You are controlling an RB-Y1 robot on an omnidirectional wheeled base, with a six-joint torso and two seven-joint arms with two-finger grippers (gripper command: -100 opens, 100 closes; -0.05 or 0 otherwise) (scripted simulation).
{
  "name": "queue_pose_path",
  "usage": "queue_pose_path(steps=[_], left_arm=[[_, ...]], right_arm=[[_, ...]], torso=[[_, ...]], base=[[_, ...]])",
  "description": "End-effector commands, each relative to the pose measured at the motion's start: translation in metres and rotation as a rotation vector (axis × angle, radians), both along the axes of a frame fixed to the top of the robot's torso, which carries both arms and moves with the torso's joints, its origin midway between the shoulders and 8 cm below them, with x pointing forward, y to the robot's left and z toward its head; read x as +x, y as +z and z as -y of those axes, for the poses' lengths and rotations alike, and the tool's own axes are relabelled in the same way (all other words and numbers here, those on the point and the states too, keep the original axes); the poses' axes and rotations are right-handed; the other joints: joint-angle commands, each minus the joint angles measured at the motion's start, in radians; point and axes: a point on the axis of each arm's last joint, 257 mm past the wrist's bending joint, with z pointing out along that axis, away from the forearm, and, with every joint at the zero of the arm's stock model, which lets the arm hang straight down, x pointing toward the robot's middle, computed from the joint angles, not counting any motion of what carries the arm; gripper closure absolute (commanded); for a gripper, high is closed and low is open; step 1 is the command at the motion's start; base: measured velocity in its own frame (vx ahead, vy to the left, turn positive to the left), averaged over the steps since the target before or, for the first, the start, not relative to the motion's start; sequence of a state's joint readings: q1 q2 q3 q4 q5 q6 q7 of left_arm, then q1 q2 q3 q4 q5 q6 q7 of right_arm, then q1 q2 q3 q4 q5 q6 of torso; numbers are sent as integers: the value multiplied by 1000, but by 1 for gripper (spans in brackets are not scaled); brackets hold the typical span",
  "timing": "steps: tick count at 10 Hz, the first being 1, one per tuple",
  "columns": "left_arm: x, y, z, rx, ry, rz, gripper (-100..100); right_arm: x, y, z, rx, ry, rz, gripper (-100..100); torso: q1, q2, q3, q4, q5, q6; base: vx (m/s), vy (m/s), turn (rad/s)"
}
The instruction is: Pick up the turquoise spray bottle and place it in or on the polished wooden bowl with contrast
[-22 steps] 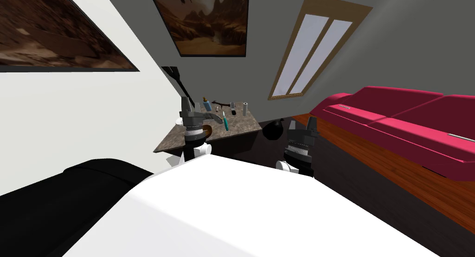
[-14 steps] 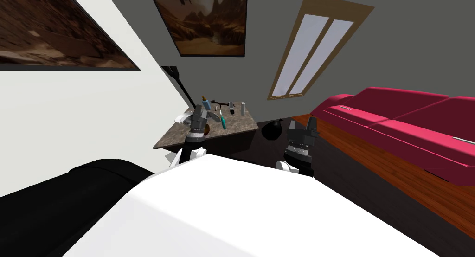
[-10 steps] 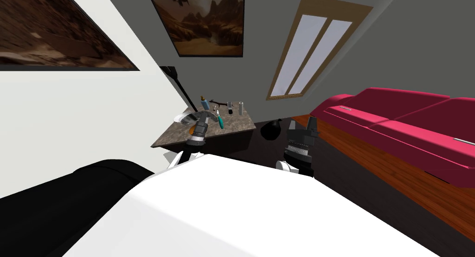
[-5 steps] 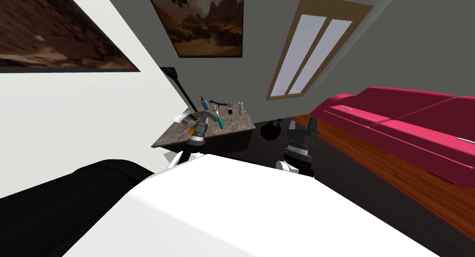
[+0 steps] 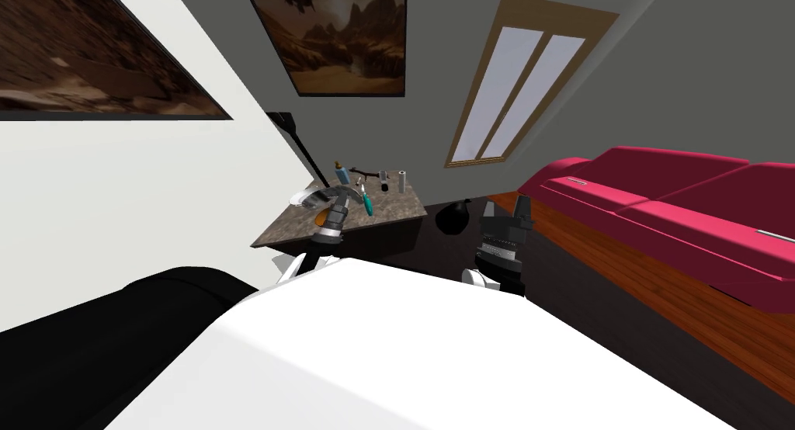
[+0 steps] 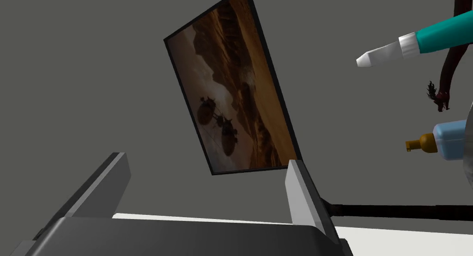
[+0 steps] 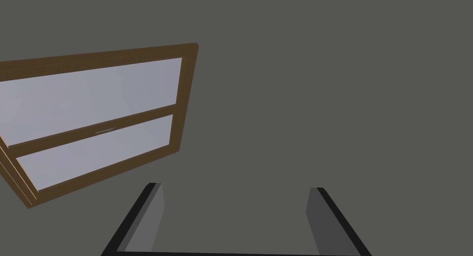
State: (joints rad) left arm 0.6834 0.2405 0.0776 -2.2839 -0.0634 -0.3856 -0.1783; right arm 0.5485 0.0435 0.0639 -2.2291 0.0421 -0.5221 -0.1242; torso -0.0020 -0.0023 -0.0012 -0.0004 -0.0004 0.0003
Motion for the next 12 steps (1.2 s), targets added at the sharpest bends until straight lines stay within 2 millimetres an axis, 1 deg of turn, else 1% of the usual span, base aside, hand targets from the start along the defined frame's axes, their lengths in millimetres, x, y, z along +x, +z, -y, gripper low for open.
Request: queue_pose_path(steps=[1, 2, 6, 7, 9, 10, 11, 12], left_arm=[[1, -14, -10, 39, 19, -54, -100], [2, -29, -19, 79, 36, -105, -100], [2, -60, -43, 172, 79, -223, -100], [1, -76, -57, 221, 103, -282, -100], [-2, -90, -71, 267, 126, -337, -100], [-4, -102, -85, 308, 147, -386, -100], [-6, -107, -91, 327, 157, -408, -100], [-9, -116, -103, 363, 176, -449, -100]], right_arm=[[0, 0, 0, 0, 0, 0, 0], [0, 0, 0, 0, 0, 0, 0], [0, 0, 0, 0, 0, 0, 0], [0, 0, 0, 0, 0, 0, 0], [0, 0, 0, 0, 0, 0, 0], [0, 0, 0, 0, 0, 0, 0], [0, 0, 0, 0, 0, 0, 0], [0, 0, 0, 0, 0, 0, 0]], torso=[[0, 0, 0, 0, 0, 0], [-2, -1, -1, 0, -1, 0], [-2, -2, -1, -1, -1, 0], [-2, -2, -1, -1, -1, 0], [-4, -3, -2, -1, -1, 0], [-3, -3, -2, -1, -1, 0], [-4, -3, -2, -1, -1, 0], [-4, -3, -2, -1, -1, 0]], base=[[58, -84, -24], [77, -108, -22], [62, -79, -16], [65, -93, -28], [74, -92, -16], [66, -102, -22], [70, -90, -19], [71, -81, -20]])
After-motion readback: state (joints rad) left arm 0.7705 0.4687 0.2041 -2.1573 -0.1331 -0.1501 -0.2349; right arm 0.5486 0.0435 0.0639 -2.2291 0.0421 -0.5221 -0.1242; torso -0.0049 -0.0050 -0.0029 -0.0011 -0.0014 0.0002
